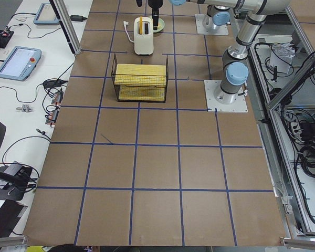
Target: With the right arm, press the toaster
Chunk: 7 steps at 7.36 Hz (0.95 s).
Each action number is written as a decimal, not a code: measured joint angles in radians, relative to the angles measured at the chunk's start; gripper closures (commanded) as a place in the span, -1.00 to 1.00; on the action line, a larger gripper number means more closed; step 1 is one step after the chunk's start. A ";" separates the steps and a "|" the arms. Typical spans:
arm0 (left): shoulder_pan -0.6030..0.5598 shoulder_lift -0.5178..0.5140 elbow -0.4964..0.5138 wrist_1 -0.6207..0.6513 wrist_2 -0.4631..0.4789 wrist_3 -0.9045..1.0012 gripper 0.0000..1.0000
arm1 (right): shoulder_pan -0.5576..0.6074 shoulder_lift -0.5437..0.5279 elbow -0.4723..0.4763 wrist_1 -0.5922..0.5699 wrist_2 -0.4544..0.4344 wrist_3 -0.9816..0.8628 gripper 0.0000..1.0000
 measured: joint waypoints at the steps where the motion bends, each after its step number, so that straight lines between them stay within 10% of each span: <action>1: 0.000 0.000 0.000 0.000 0.000 0.000 -1.00 | -0.002 0.003 0.009 -0.018 -0.002 0.036 -0.99; 7: 0.000 0.000 0.000 0.000 0.000 0.000 -1.00 | -0.006 0.003 0.019 -0.057 -0.016 0.290 -1.00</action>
